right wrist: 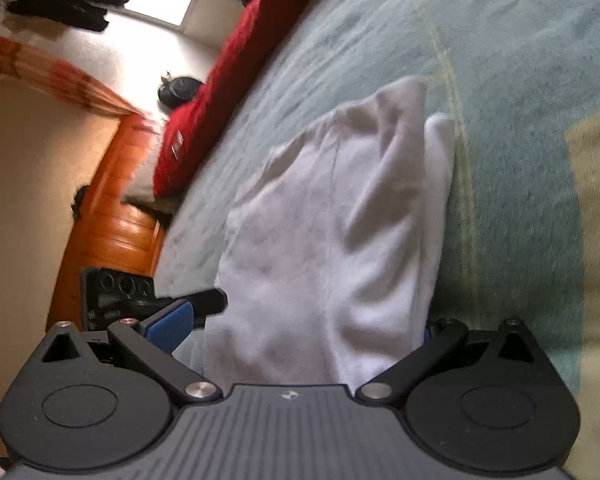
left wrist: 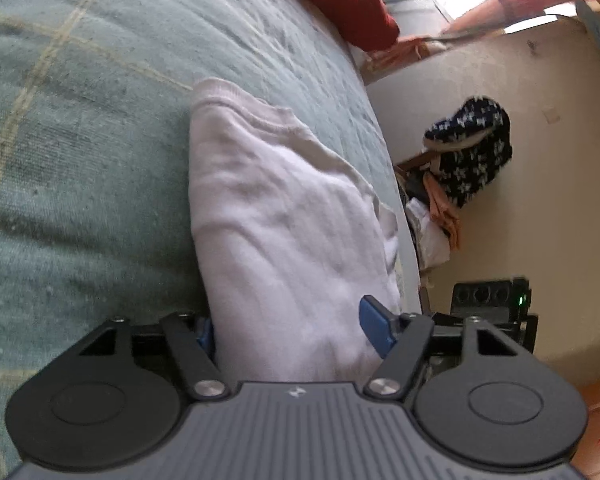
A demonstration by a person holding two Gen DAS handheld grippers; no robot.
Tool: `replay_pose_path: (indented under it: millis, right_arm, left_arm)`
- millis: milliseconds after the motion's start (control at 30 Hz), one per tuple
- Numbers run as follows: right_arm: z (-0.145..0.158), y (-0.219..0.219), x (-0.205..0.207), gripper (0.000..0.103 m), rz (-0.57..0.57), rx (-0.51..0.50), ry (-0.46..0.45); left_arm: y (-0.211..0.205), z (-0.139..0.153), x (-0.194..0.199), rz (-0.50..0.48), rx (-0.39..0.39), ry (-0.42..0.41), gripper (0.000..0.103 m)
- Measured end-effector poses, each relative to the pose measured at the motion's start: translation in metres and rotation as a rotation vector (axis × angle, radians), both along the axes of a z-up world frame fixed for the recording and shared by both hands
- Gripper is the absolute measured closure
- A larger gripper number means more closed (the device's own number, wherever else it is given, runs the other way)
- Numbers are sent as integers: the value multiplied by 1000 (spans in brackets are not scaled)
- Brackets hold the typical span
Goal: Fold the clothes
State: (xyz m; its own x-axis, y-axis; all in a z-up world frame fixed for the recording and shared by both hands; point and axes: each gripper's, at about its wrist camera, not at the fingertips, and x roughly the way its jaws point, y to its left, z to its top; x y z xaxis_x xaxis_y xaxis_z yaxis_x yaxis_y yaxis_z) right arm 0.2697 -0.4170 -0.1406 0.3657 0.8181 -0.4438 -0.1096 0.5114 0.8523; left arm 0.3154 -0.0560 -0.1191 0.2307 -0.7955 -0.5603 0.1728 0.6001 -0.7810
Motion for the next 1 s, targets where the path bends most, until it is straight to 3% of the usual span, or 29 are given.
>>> replay_pose_path:
  millis: [167, 267, 400, 1000]
  right_arm:
    - [-9, -12, 5, 0, -61, 96, 28]
    - [-1, -8, 2, 0, -72, 101, 25]
    - [12, -12, -5, 0, -72, 174, 16]
    - [44, 19, -18, 0, -20, 96, -35]
  left_arm:
    - [-7, -1, 3, 34, -14, 13, 23]
    - [-10, 7, 1, 26, -14, 0, 23]
    - [-2, 21, -1, 28, -88, -13, 23]
    - [25, 54, -23, 45, -48, -94, 23]
